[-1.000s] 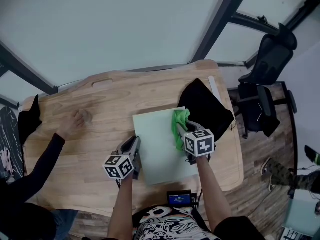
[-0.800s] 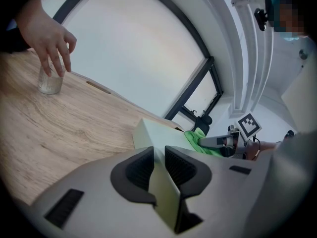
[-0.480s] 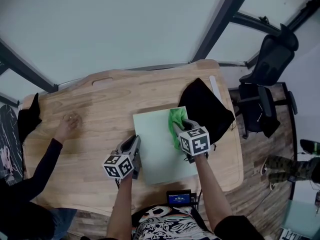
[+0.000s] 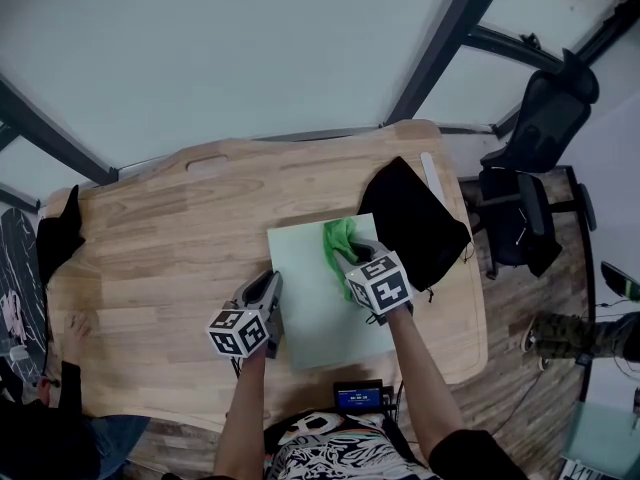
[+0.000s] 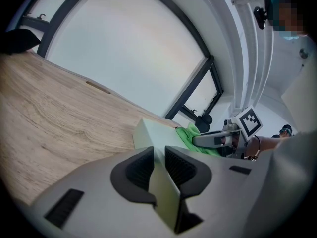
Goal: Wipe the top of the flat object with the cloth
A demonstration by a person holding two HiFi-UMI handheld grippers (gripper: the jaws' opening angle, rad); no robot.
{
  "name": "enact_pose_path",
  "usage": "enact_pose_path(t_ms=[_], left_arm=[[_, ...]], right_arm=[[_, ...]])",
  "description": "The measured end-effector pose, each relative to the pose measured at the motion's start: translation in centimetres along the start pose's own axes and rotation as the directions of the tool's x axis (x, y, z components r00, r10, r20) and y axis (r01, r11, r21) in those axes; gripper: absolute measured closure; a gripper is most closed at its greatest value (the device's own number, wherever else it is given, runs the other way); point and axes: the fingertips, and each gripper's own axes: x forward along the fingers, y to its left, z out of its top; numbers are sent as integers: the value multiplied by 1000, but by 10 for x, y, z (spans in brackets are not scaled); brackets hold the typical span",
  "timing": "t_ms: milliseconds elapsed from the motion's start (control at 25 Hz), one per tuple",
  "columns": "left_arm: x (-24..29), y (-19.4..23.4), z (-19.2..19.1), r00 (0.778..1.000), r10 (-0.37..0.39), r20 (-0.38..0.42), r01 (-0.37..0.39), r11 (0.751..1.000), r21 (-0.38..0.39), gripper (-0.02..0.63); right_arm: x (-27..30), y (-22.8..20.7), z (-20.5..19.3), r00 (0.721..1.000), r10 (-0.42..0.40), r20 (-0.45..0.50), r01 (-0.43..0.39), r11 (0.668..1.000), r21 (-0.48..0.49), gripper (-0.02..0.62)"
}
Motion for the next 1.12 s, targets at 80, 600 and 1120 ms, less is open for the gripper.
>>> enact_pose_path(t_ms=[80, 600, 1120], left_arm=[[0, 0, 0, 1000, 3, 0, -3, 1000, 1, 537], [0, 1, 1, 1000, 17, -1, -17, 1000, 9, 537], [1, 2, 1, 1000, 31, -3, -31, 999, 26, 537]], right_arm=[[0, 2, 0, 1000, 21, -9, -21, 1000, -6, 506], [-1, 23, -8, 994, 101, -30, -102, 994, -44, 506], [-8, 46, -24, 986, 155, -55, -158, 986, -48, 506]])
